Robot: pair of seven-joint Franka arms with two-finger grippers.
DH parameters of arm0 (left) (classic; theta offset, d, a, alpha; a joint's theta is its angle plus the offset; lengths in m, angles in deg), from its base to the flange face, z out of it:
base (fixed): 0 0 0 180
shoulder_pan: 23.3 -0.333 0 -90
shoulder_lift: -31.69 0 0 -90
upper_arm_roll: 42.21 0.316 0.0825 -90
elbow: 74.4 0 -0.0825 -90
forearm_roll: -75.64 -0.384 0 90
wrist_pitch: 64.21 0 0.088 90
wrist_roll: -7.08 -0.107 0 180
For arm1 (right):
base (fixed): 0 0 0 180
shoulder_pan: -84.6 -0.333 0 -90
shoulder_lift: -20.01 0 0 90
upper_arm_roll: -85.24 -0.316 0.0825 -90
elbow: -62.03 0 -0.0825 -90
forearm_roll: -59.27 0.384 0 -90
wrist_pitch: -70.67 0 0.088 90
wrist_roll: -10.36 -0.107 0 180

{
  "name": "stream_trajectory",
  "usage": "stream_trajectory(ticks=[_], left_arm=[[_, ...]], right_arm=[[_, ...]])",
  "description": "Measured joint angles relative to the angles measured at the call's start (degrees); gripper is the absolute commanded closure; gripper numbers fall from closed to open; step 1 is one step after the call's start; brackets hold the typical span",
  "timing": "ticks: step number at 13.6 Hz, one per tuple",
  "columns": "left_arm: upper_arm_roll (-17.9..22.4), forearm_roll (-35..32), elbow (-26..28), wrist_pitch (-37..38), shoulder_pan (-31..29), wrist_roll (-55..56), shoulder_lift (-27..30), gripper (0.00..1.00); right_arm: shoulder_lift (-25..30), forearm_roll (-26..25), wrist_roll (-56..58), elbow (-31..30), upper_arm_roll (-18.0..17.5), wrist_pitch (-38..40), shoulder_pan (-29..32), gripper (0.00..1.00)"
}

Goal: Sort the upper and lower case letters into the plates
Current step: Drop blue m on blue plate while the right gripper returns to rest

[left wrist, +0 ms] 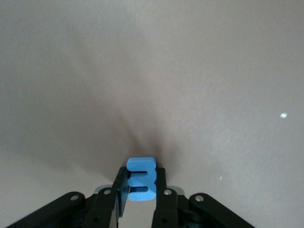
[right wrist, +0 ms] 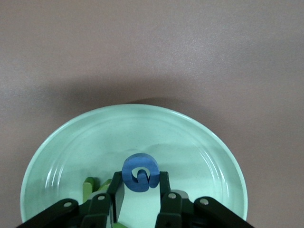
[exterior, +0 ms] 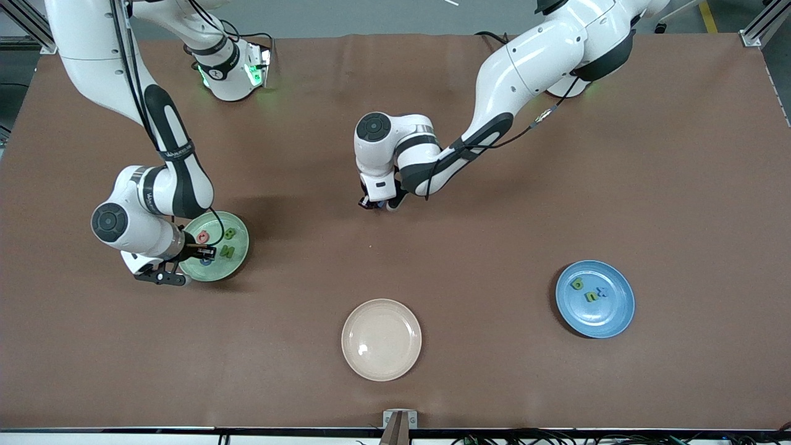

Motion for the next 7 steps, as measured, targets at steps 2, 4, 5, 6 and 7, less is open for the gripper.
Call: stream_trajectory(ticks=[2, 4, 5, 6, 7], left_arm=[[0.09, 0.0, -0.95, -0.03, -1.64, -2.02, 0.15, 0.99], [0.06, 0.0, -1.74, 0.0, -4.28, -6.52, 1.4, 0.99], [0.02, 0.0, -1.9, 0.21, -5.96, -9.42, 2.4, 0.99], [-0.02, 0.0, -1.98, 0.8, -7.79, -12.46, 3.49, 0.99], [-0.06, 0.0, -2.02, 1.62, -9.69, -15.84, 4.62, 0.99]], right_arm=[[-0.19, 0.01, 0.0, -0.15, 0.05, 0.0, 0.01, 0.22], [-0.59, 0.04, -0.01, -0.18, 0.08, 0.0, 0.02, 0.0], [-0.7, 0.05, -0.01, -0.17, 0.12, 0.0, 0.05, 0.0], [-0.73, 0.05, -0.01, -0.11, 0.14, 0.0, 0.06, 0.0], [-0.73, 0.05, -0.01, 0.18, 0.14, -0.01, 0.05, 0.0]])
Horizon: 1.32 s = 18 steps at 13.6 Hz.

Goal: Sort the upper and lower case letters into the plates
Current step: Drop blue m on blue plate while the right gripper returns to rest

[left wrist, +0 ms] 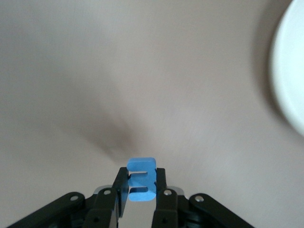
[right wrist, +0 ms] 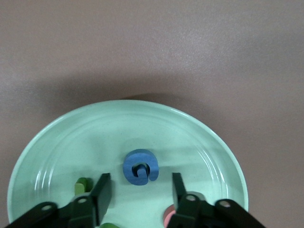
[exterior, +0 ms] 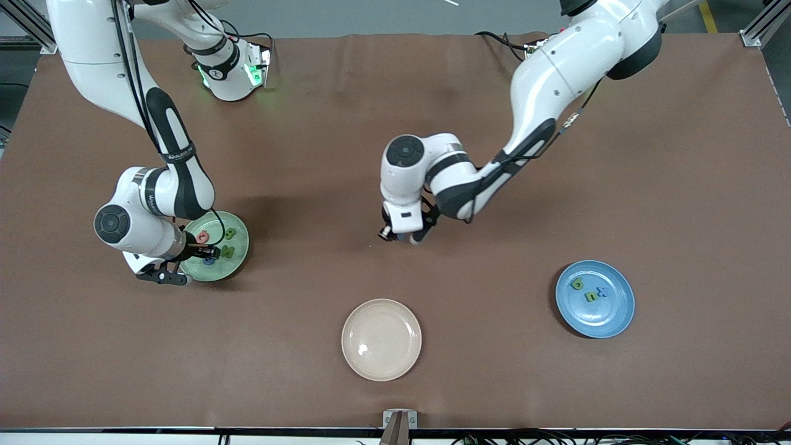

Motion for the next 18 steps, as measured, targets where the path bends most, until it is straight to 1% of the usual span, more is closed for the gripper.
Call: stream_trajectory(ticks=[2, 4, 6, 9, 12, 15, 18], left_arm=[[-0.17, 0.0, -0.03, 2.79, -3.56, -7.83, 2.06, 0.99], [-1.3, 0.0, -0.02, 4.58, -7.74, -16.72, 3.25, 0.99], [-3.05, 0.0, 0.04, 5.17, -12.68, -24.7, 3.39, 0.99], [-6.68, 0.01, 0.45, 7.78, -19.47, -33.95, 3.38, 0.97], [-7.97, 0.01, 0.59, 11.27, -24.25, -44.03, 3.4, 0.97], [-7.94, 0.01, 1.23, 12.56, -29.5, -53.7, 3.37, 0.97], [-7.82, 0.0, 2.29, 12.72, -34.2, -61.36, 3.22, 0.96]], right_arm=[[0.0, 0.0, 0.01, 1.4, -0.03, 0.41, -0.08, 0.0], [0.03, -0.02, 0.02, 4.18, 0.0, 4.04, -0.1, 0.0], [0.35, -0.88, 0.08, 9.14, 0.24, 11.75, -0.09, 0.0], [1.92, -5.54, 0.1, 19.55, 0.74, 27.74, 0.03, 0.0], [4.17, -6.71, 0.1, 29.66, 1.03, 41.98, 0.32, 0.0], [5.69, -6.95, 0.1, 35.95, 1.55, 51.74, 1.0, 0.0], [7.66, -6.97, 1.48, 38.78, 2.7, 54.37, 3.0, 0.0]])
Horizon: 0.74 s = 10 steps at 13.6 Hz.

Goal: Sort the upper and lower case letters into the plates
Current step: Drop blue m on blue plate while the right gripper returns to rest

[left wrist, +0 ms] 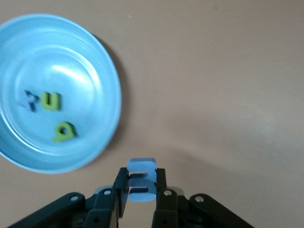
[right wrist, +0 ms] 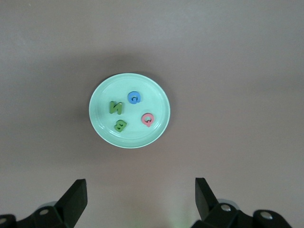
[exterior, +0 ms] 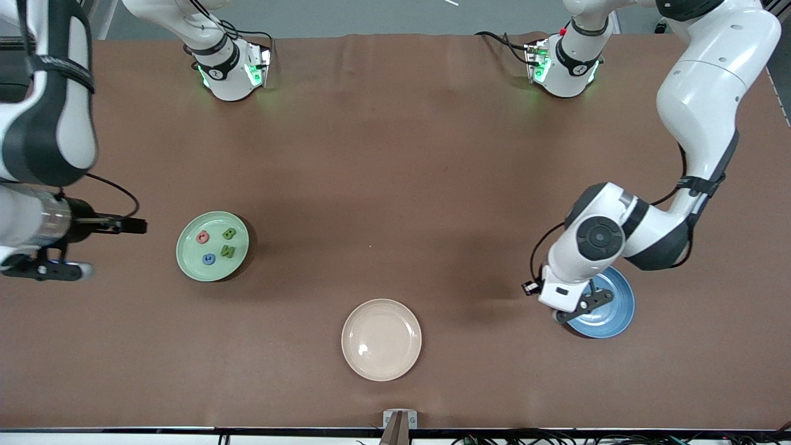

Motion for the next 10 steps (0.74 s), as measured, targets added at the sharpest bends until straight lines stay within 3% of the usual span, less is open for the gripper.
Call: stream_trajectory(ticks=[4, 7, 10], left_arm=[[0.4, -0.01, 0.37, -0.61, -3.81, -6.97, -0.71, 0.94], [3.76, -0.04, 0.45, -5.56, -3.65, -11.13, -0.93, 0.93], [7.27, -0.05, 0.53, -10.89, -3.58, -14.45, -1.99, 0.83]], right_arm=[[0.58, 0.0, 0.75, 3.77, 0.21, 0.09, 1.17, 0.0], [0.65, 0.0, 0.75, 4.64, 0.22, 0.46, 1.4, 0.0], [2.44, 0.02, 0.76, 5.77, 0.25, 2.28, 1.81, 0.0]])
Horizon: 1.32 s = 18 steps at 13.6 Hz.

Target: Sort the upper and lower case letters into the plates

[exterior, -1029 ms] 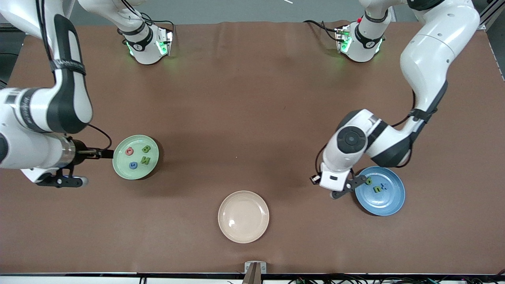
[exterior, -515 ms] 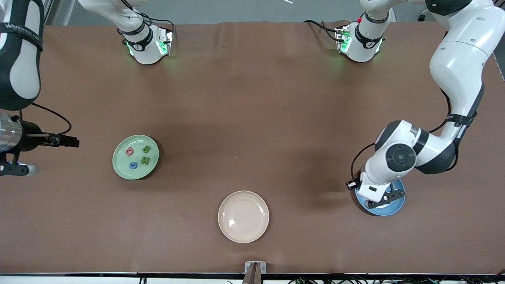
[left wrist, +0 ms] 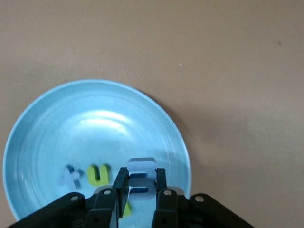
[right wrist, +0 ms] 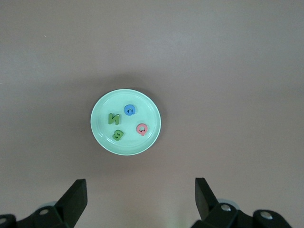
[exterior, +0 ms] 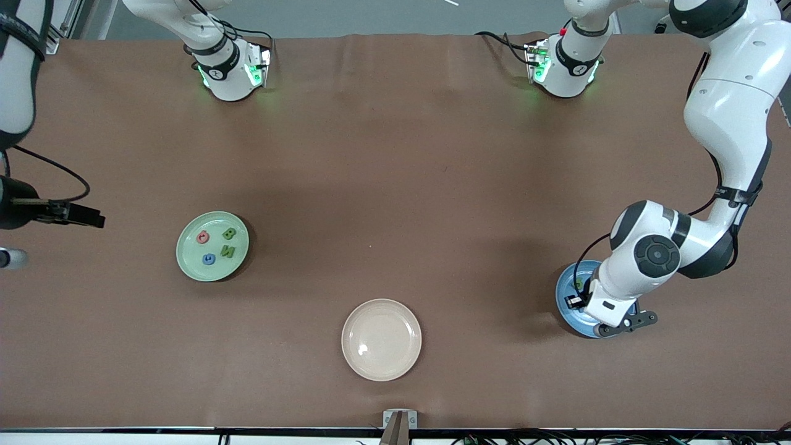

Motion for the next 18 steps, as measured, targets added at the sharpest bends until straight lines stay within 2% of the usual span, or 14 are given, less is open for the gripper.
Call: stream_trajectory(ticks=[1, 2, 3, 10, 13, 15, 18], left_arm=[[0.44, 0.0, 0.01, -0.95, -0.01, -0.27, -0.46, 0.68], [0.5, -0.02, 0.01, -1.32, -0.01, -0.33, -0.8, 0.39], [0.5, -0.02, 0.01, -1.43, 0.06, -0.32, -0.97, 0.0], [0.21, -0.12, -0.54, -1.27, -0.02, -2.63, 0.21, 0.0], [-1.0, -0.12, -0.74, 1.75, -0.66, -7.07, 2.11, 0.0], [-3.73, -0.12, -1.05, 4.07, -2.48, -8.7, 3.04, 0.0], [-9.6, -0.12, -3.9, 12.99, -5.37, -11.95, 4.21, 0.0]], right_arm=[[0.99, 0.03, 0.0, 0.06, -0.04, 0.49, 0.0, 0.0], [1.96, 0.03, 0.0, 0.04, -0.06, 1.22, 0.0, 0.0], [2.77, 0.03, 0.0, -0.09, -0.06, 2.14, 0.0, 0.0], [3.63, 0.02, 0.01, -1.08, -0.64, 4.18, 1.13, 0.0], [4.36, -0.05, 0.01, -1.4, -6.85, 4.15, 5.98, 0.0], [5.4, -0.32, 0.01, -2.54, -9.41, 3.48, 8.17, 0.0], [7.6, -1.58, 0.01, -5.55, -10.46, 1.55, 8.46, 0.0]])
